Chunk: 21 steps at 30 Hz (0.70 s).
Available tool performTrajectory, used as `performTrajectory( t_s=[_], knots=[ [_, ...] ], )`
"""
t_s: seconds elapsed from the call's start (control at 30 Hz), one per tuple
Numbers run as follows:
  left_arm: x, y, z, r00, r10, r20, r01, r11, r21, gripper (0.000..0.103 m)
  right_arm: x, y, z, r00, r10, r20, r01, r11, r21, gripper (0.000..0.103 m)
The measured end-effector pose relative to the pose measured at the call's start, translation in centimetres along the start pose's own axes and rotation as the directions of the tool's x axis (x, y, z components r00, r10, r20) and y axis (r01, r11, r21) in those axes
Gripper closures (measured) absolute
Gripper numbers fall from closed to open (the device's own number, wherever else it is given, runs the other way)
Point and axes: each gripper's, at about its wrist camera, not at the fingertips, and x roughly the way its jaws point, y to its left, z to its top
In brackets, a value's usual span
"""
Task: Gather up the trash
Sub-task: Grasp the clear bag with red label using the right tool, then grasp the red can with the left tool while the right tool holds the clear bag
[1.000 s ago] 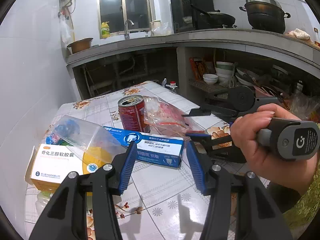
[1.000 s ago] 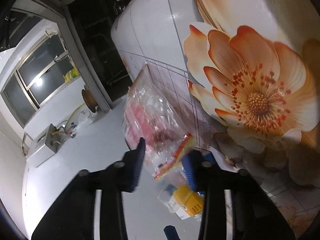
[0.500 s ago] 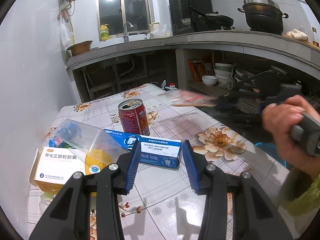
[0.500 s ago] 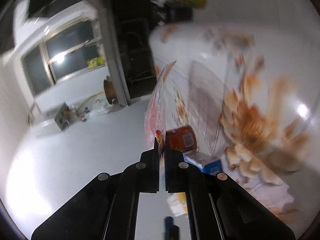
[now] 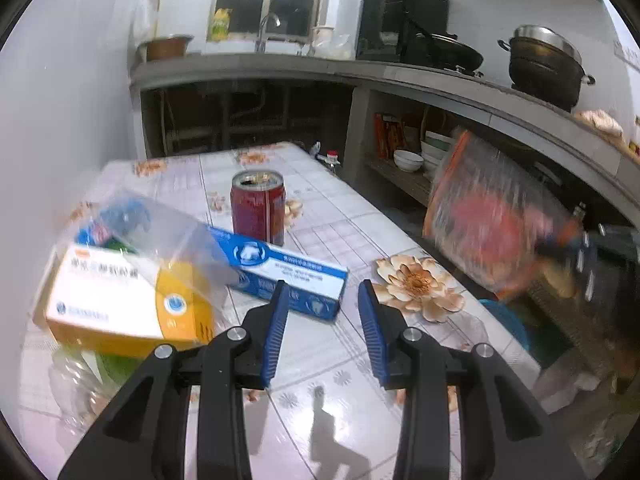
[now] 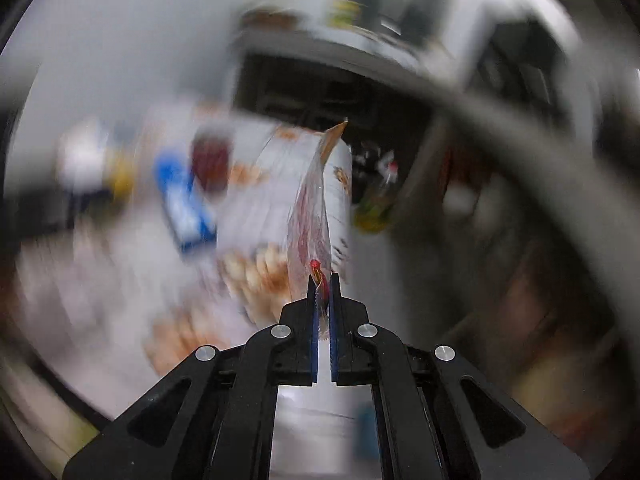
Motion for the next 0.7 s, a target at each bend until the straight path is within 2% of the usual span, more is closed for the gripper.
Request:
performTrajectory(
  t_s=[0.03, 0.07, 0.1, 0.13, 0.17, 0.2, 0.27, 0.3, 0.33, 0.4, 0.47, 0.53, 0.57, 0.63, 0.67, 0.7],
  knots=[
    [0.0, 0.0, -0.1, 1.0, -0.005, -0.006, 0.005, 1.0, -0.007, 0.068, -0.2, 2.9, -1.0, 0.997, -0.075, 0.008, 0.075, 0.984, -0.165, 0.099],
    [-0.1, 0.0, -0.2, 1.0, -0.007, -0.012, 0.007, 1.0, -0.012, 0.068, 0.0, 5.4, -2.2, 0.991, -0.13, 0.018, 0.129, 0.944, -0.303, 0.098],
    [-0.2, -0.1, -0.4, 1.0, -0.007, -0.016, 0.007, 1.0, -0.013, 0.068, 0.3, 6.9, -3.1, 0.989, -0.149, 0.022, 0.146, 0.915, -0.377, 0.098],
    [-0.3, -0.1, -0.5, 1.0, -0.007, -0.02, 0.006, 1.0, -0.012, 0.068, 0.6, 8.8, -4.6, 0.989, -0.15, 0.018, 0.141, 0.875, -0.462, 0.092],
    [-0.4, -0.1, -0.7, 1.0, -0.006, -0.024, 0.005, 1.0, -0.009, 0.068, 0.7, 10.0, -5.9, 0.991, -0.136, 0.003, 0.118, 0.851, -0.511, 0.083],
    [-0.5, -0.2, -0.8, 1.0, -0.005, -0.026, 0.005, 1.0, -0.006, 0.068, 0.8, 11.1, -7.2, 0.993, -0.117, -0.019, 0.087, 0.832, -0.548, 0.078],
    [-0.7, -0.4, -1.0, 0.999, -0.009, -0.032, 0.009, 1.0, 0.001, 0.068, 0.3, 11.9, -8.2, 0.996, -0.085, -0.031, 0.053, 0.822, -0.567, 0.064],
    [-0.7, -0.6, -1.0, 0.999, -0.018, -0.036, 0.018, 1.0, 0.005, 0.068, -0.2, 11.9, -8.5, 0.998, -0.059, -0.033, 0.031, 0.832, -0.554, 0.059],
    [-0.6, -0.8, -1.2, 0.999, -0.024, -0.039, 0.025, 1.0, 0.007, 0.068, -0.7, 11.6, -8.5, 0.999, -0.032, -0.038, 0.007, 0.847, -0.531, 0.053],
    [-0.2, -1.5, -1.1, 0.998, -0.045, -0.052, 0.046, 0.999, 0.015, 0.068, -1.9, 10.4, -8.2, 0.997, 0.048, -0.058, -0.07, 0.885, -0.46, 0.05],
    [0.6, -2.3, -1.3, 0.996, -0.064, -0.07, 0.066, 0.997, 0.029, 0.068, -3.0, 8.2, -7.6, 0.987, 0.141, -0.08, -0.16, 0.924, -0.348, 0.049],
    [1.6, -3.2, -1.8, 0.992, -0.076, -0.098, 0.081, 0.995, 0.052, 0.068, -3.6, 5.2, -7.1, 0.959, 0.265, -0.101, -0.279, 0.944, -0.175, 0.049],
    [2.2, -3.7, -2.2, 0.99, -0.082, -0.115, 0.09, 0.994, 0.063, 0.069, -3.7, 3.6, -7.0, 0.939, 0.326, -0.105, -0.335, 0.939, -0.079, 0.049],
    [3.2, -4.6, -2.9, 0.984, -0.089, -0.155, 0.103, 0.991, 0.084, 0.072, -3.5, 0.9, -6.8, 0.899, 0.427, -0.099, -0.419, 0.903, 0.092, 0.049],
    [3.8, -5.0, -3.4, 0.98, -0.084, -0.179, 0.102, 0.99, 0.097, 0.074, -3.4, -0.4, -6.9, 0.88, 0.468, -0.083, -0.45, 0.876, 0.173, 0.048],
    [4.4, -5.3, -3.9, 0.976, -0.077, -0.202, 0.1, 0.989, 0.107, 0.074, -3.1, -2.3, -7.3, 0.854, 0.517, -0.056, -0.482, 0.827, 0.289, 0.048]
  ],
)
